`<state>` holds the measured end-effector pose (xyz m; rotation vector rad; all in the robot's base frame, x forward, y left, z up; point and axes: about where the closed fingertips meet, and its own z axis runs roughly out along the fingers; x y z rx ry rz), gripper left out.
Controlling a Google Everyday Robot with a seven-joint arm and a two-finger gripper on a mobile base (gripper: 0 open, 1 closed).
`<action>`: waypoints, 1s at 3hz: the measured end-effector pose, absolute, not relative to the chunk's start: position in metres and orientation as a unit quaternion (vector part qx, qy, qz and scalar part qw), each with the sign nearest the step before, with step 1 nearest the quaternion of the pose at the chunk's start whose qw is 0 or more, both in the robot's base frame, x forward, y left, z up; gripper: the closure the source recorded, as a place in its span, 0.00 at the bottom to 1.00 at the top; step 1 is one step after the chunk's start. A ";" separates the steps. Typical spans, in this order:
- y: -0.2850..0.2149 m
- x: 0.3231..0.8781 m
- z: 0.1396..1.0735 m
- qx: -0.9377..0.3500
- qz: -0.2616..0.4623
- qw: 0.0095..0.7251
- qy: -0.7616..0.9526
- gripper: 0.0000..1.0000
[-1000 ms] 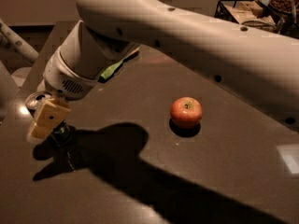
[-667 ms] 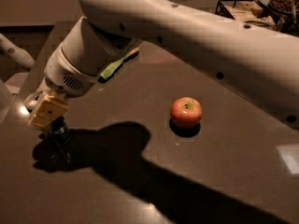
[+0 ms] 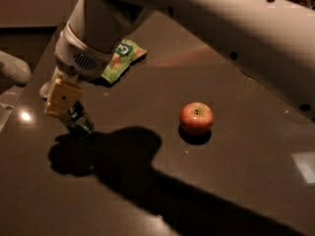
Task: Knock redbull can over
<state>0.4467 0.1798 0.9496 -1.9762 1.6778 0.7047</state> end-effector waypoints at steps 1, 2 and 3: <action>0.151 0.456 0.949 -0.740 0.192 0.179 0.619 1.00; 0.133 0.455 0.945 -0.764 0.136 0.145 0.614 1.00; 0.128 0.445 0.939 -0.790 0.089 0.122 0.595 1.00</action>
Offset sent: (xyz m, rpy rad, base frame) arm 0.0070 -0.0720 -0.0091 -0.4561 -0.1636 0.0810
